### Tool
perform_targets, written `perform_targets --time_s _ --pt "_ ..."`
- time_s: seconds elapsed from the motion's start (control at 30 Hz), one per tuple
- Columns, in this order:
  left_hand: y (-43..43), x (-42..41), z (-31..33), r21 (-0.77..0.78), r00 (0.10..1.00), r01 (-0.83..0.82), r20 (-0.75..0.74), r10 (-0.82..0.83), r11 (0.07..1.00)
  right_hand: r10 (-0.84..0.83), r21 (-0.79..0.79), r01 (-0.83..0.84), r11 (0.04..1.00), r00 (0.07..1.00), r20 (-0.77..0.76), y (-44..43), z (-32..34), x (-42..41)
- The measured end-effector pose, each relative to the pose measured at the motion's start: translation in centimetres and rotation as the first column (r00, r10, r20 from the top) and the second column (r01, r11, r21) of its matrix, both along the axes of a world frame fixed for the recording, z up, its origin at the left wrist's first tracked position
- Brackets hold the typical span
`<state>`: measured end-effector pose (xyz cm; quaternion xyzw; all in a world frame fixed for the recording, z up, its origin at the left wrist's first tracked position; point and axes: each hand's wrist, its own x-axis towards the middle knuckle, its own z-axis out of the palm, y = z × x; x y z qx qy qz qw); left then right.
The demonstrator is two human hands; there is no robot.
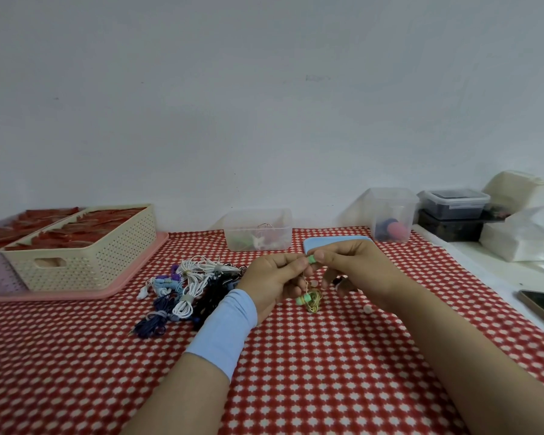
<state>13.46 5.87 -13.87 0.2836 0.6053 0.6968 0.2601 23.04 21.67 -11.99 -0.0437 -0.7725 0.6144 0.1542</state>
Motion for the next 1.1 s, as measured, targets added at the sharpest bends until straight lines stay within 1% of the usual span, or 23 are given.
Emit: perform_targets --time_s 0.07,0.27,0.5,0.77,0.87,1.0,1.1 --pt "0.03 0.04 0.01 -0.003 1.0 -0.011 0.007 0.011 1.0 -0.012 0.019 0.013 1.0 1.0 -0.002 0.0 -0.03 0.0" --pt "-0.08 0.17 0.04 -0.014 1.0 -0.003 -0.006 0.002 1.0 -0.004 -0.008 0.004 1.0 1.0 0.0 0.0 -0.23 0.01" --pt "-0.16 0.37 0.23 -0.017 0.999 0.044 -0.001 -0.044 0.999 0.066 -0.138 -0.053 0.989 0.994 0.092 0.25 -0.06 0.02" --pt "-0.02 0.55 0.49 0.01 0.998 0.051 0.034 -0.051 0.999 0.106 -0.208 -0.082 0.975 0.988 0.109 0.48 -0.25 -0.2" --pt "0.35 0.63 0.42 0.021 0.999 0.004 0.042 -0.005 1.0 0.07 -0.193 -0.052 0.98 0.994 0.085 0.31 -0.18 -0.2" --pt "0.57 0.46 0.31 -0.004 0.998 -0.054 0.032 0.054 0.999 -0.044 -0.144 0.047 0.988 0.999 0.027 0.06 0.03 -0.15" --pt "0.39 0.43 0.28 -0.017 0.997 -0.071 0.013 0.071 0.997 -0.046 -0.085 0.048 0.995 0.999 0.026 -0.1 0.11 0.06"
